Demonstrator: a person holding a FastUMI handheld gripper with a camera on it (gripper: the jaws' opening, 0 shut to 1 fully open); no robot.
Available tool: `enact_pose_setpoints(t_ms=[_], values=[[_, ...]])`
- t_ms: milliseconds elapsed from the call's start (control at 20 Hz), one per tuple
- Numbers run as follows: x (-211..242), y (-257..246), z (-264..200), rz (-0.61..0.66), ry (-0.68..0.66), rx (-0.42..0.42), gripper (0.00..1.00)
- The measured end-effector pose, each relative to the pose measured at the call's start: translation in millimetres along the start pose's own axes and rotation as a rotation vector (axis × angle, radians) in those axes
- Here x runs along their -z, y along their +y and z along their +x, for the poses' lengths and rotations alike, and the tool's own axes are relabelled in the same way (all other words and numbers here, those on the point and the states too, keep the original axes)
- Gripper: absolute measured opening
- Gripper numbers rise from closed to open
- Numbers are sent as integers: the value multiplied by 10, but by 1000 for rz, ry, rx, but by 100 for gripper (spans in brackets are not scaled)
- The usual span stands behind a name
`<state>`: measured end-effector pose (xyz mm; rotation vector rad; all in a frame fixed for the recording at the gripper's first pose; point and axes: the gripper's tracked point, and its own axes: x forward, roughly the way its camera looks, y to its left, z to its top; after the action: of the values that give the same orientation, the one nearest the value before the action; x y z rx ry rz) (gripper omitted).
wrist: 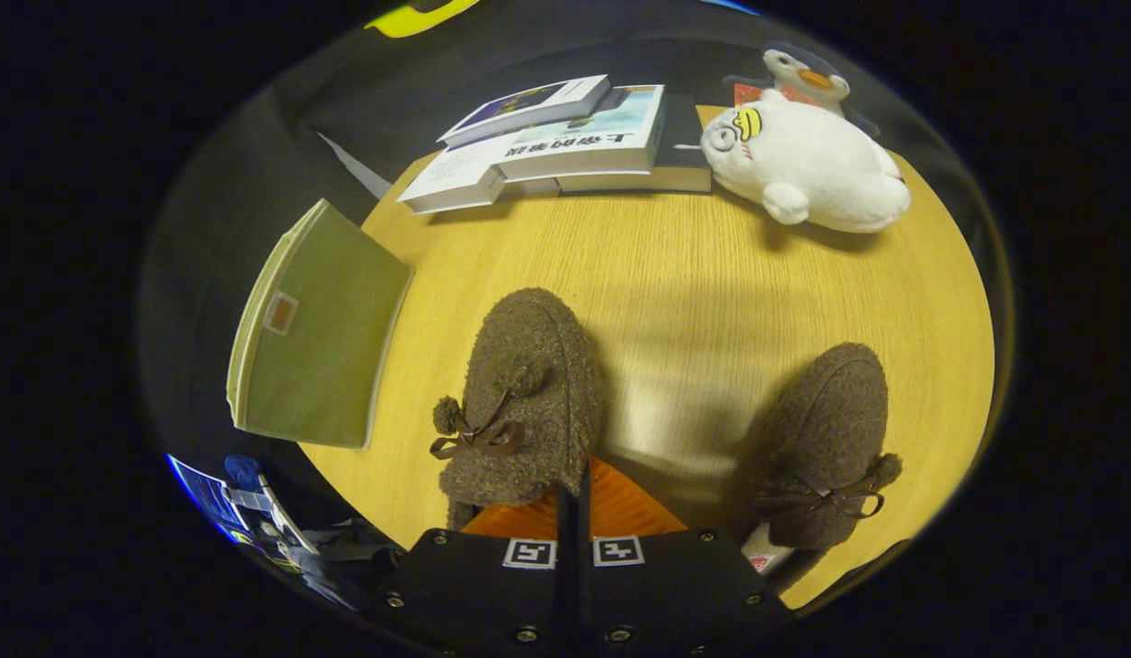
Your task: Open the storage box then place both shoes into the box .Put the left shoe in first, then the right shoe, with the right side of both shoes facing outward in a uniform manner.
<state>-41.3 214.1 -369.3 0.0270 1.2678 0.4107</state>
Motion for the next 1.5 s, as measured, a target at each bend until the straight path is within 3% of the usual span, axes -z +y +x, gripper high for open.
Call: enact_pose_setpoints(t_ms=[400, 700, 900, 1100, 1500], values=[[-659, 705, -595, 13, -92, -66, 1], [-1111, 1817, -759, -8, -88, -173, 1], [-1286, 2618, -579, -67, -42, -241, 1], [-1289, 3168, -188, -156, 12, -240, 0], [-1147, 3432, 396, -221, 121, -188, 7]])
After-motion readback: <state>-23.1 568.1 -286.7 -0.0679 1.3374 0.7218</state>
